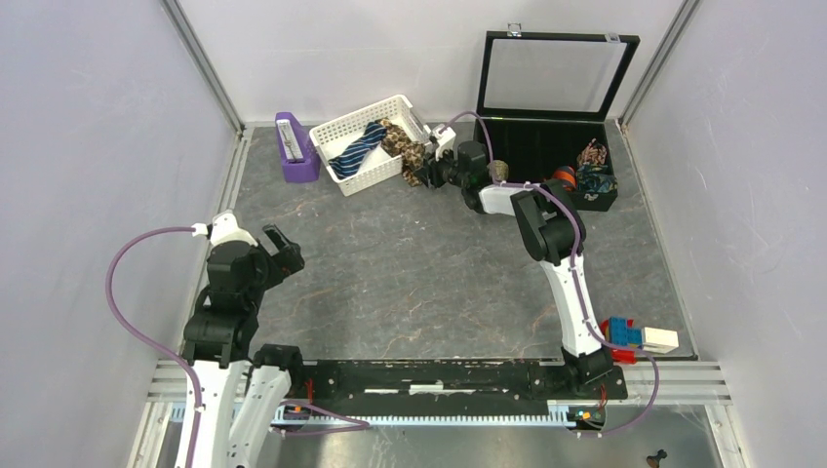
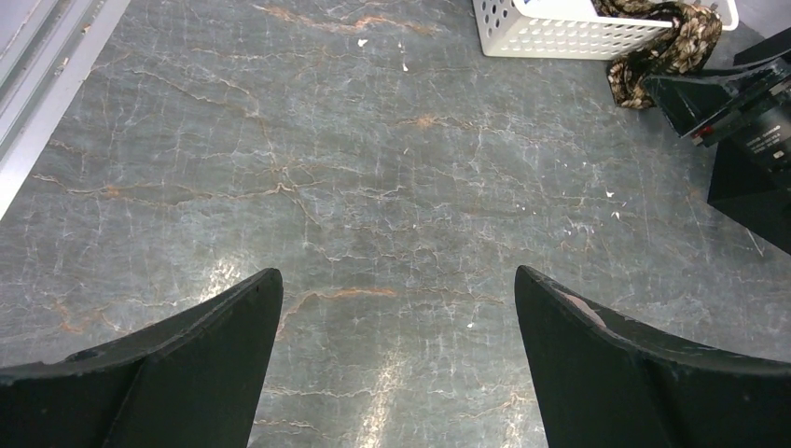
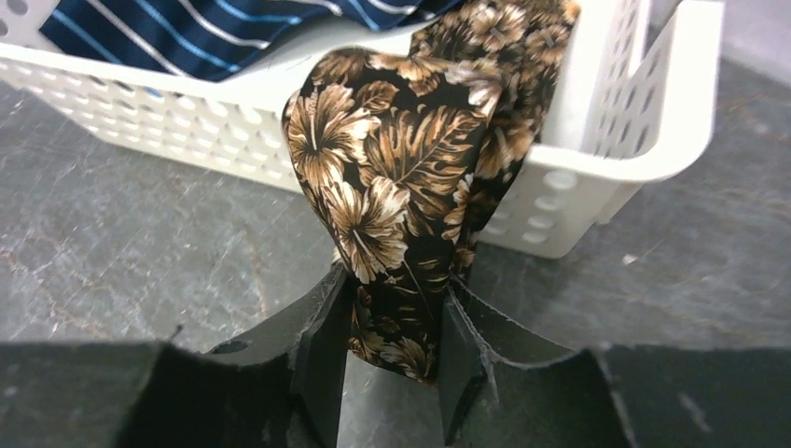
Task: Roll the ties
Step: Pick up the tie from the storage box, then place the tie at the center of the board.
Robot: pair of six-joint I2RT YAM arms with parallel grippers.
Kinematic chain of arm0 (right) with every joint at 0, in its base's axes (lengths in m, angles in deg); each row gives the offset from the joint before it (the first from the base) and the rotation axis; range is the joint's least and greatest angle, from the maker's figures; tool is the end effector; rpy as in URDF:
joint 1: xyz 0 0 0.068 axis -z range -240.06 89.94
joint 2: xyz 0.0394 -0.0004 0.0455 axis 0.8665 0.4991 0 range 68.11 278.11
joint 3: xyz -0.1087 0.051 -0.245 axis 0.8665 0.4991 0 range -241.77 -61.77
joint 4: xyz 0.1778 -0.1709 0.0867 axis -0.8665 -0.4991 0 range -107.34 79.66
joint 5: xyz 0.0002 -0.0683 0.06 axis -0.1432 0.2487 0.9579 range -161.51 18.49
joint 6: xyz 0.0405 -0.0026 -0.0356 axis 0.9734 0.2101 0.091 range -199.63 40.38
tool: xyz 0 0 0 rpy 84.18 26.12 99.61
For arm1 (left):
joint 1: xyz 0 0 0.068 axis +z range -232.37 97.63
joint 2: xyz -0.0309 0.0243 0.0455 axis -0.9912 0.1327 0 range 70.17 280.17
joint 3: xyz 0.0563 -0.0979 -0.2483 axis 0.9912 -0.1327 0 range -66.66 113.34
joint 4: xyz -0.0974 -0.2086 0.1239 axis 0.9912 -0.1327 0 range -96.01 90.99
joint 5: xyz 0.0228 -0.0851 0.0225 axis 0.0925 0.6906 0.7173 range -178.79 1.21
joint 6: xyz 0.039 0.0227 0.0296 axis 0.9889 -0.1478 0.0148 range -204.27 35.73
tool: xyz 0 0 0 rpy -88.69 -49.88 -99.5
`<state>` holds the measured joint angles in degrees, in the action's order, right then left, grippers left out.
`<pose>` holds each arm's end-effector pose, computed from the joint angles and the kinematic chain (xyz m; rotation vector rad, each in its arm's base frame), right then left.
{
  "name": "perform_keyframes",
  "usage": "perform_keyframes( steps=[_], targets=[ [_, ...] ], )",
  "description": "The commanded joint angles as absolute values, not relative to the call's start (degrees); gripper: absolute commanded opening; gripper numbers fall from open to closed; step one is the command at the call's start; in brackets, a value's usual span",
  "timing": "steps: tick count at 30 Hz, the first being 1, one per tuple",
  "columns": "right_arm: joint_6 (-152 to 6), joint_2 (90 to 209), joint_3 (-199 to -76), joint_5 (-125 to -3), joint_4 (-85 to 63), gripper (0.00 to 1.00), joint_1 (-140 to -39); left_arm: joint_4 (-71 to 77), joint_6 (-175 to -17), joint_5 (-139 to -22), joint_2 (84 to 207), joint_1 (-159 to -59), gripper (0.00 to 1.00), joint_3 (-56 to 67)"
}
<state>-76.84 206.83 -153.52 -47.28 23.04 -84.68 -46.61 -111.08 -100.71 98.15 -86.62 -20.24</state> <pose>0.4784 0.2354 0.1245 -0.6466 1.7286 0.7188 0.0957 0.0003 0.3186 -0.5285 2.0013 -0.1167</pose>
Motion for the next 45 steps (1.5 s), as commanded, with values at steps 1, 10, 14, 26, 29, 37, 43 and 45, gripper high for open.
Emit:
perform_keyframes(
  steps=[1, 10, 14, 26, 29, 37, 43, 45],
  targets=[
    [-74.87, 202.61, -151.80, -43.66, 25.62, 0.41, -84.75, -45.40, -113.15, -100.74, 98.48, -86.02, 1.00, -20.15],
    [-72.19, 195.76, -144.60, -40.82, 30.25, 0.03, -84.84, -45.39, -113.26, -100.79, 97.33, -85.89, 1.00, -20.25],
    [-68.02, 192.98, -140.10, -36.66, 37.38, 0.00, -84.68, -45.36, -113.23, -100.74, 97.20, -85.85, 1.00, -20.25],
    [-62.85, 176.26, -116.43, -36.29, 44.67, 0.00, -86.18, -45.33, -113.10, -100.19, 95.68, -85.80, 1.00, -20.32],
    [-62.69, 171.86, -108.76, -36.70, 46.51, 0.00, -86.82, -45.00, -112.97, -99.66, 95.70, -85.71, 1.00, -20.36],
    [-61.29, 163.99, -90.84, -37.67, 49.69, 0.00, -90.80, -44.06, -112.20, -97.40, 96.57, -85.73, 1.00, -20.77],
    [-60.96, 161.83, -81.82, -38.98, 53.20, 0.00, -93.40, -43.83, -111.88, -96.47, 98.67, -85.58, 1.00, -20.60],
    [-60.22, 162.41, -80.50, -39.34, 54.05, 0.00, -93.70, -43.84, -111.91, -96.19, 99.40, -85.45, 1.00, -20.51]
  ],
)
